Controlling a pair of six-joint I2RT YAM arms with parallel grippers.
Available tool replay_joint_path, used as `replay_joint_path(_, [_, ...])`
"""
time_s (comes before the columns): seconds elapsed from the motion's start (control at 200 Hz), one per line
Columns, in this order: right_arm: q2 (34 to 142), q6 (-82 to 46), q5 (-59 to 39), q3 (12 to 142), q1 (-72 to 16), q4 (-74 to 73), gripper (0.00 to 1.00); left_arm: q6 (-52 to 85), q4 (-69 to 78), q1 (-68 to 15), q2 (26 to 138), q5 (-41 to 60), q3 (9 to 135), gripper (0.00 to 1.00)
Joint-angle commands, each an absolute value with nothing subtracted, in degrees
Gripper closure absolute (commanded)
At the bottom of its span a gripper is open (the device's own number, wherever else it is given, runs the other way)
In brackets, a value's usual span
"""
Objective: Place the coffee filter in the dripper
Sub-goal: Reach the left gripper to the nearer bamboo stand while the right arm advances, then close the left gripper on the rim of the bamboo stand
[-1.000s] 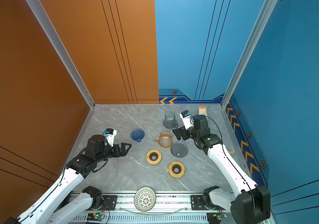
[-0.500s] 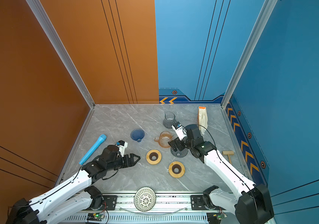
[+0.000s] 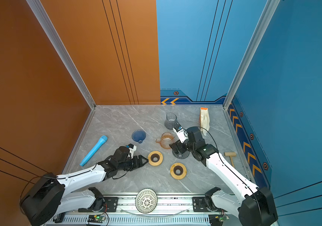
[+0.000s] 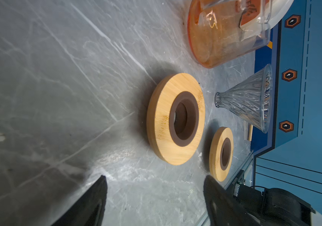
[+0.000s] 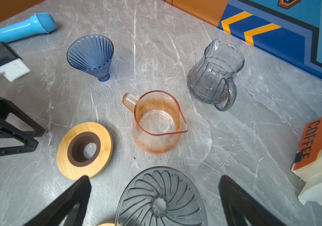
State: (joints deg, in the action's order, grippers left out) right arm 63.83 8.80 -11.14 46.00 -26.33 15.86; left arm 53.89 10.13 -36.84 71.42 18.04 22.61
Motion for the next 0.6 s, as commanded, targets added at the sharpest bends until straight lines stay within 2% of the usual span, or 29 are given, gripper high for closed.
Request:
replay_joint_path(0.0, [62.38, 9.48, -9.32, 44.85, -26.63, 15.25, 0.0, 56.33, 15.58, -37.46, 74.6, 20.94, 23.92, 0.24])
replay_joint_path(0.596, [62.2, 10.28, -8.25, 43.85, -25.67, 14.07, 0.0, 61.42, 25.22, -37.6, 89.59, 26.82, 26.49, 0.41])
